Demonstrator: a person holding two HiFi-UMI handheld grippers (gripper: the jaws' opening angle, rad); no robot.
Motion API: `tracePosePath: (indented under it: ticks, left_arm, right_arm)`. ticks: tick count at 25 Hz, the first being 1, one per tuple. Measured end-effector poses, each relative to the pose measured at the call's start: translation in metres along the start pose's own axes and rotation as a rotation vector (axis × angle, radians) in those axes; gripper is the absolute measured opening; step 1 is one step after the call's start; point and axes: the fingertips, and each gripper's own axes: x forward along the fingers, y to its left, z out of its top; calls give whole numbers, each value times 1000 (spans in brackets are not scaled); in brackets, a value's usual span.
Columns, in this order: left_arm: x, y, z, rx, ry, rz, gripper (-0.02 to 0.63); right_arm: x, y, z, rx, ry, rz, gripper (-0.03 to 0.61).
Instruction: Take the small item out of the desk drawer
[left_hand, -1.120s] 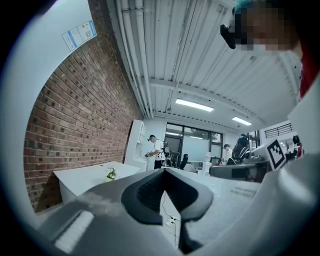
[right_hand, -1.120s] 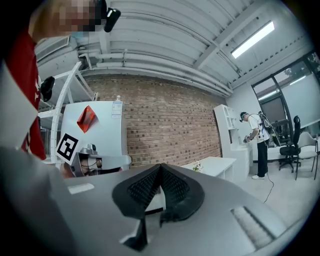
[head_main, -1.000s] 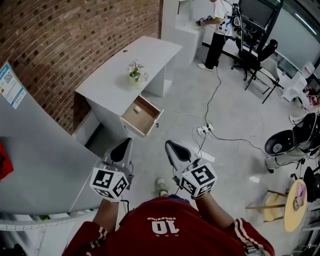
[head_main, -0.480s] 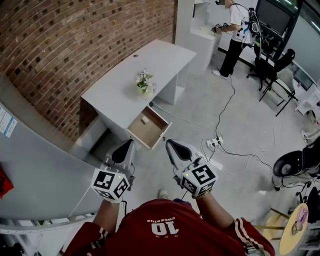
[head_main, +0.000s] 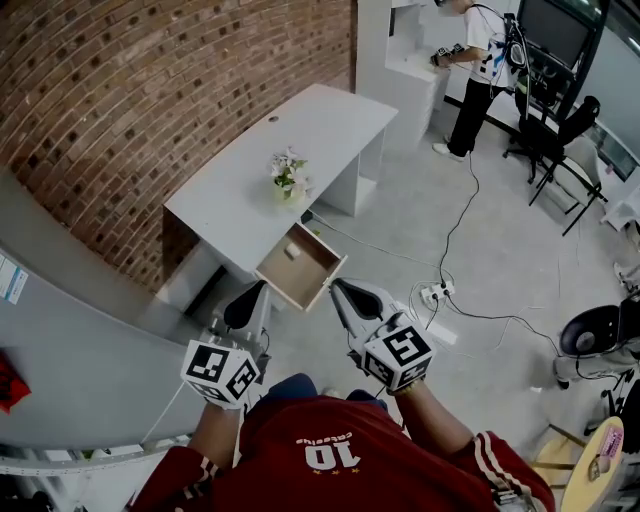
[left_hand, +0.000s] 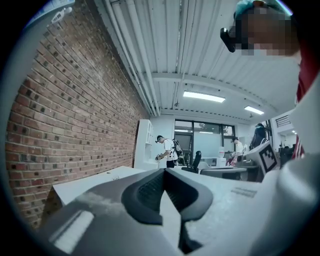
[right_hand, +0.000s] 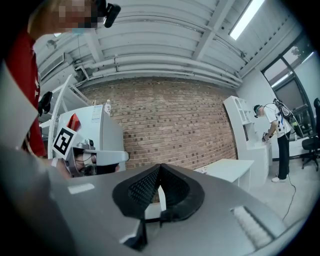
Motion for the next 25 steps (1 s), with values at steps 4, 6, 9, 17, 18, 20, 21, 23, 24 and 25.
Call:
tracePosePath:
  ticks: [4, 6, 9, 17, 18, 20, 21, 23, 24, 25]
  left_arm:
    - [12, 3, 4, 10, -4, -17, 3]
    - [16, 5, 3, 6, -4, -28, 3]
    - [17, 10, 2, -2, 0, -36, 3]
    - [0, 43, 5, 8, 0, -69, 3]
    - [-3, 46, 5, 9, -2, -75, 3]
    - [-7, 53, 5, 8, -7, -79, 3]
    - [-8, 56, 5, 6, -8, -79, 3]
    - [-7, 62, 4, -6, -8, -78, 3]
    - [-6, 63, 3, -9, -5, -79, 3]
    - [-5, 64, 1, -10, -2, -79, 3]
  right_arm:
    - [6, -6, 4, -13, -4, -3, 0]
    - [10, -9, 3, -13, -5, -15, 0]
    - [15, -10, 0, -8, 1, -36, 0]
    - [42, 9, 0, -40, 9, -98, 2]
    - [44, 12, 0, -41, 6, -105, 2]
    - [47, 17, 1, -40, -3, -116, 2]
    - [49, 19, 1, -42, -4, -119, 2]
    - [52, 20, 1, -60, 0, -121, 3]
    - [54, 20, 0, -72, 5, -122, 26]
    - [55, 20, -1, -80, 10, -123, 40]
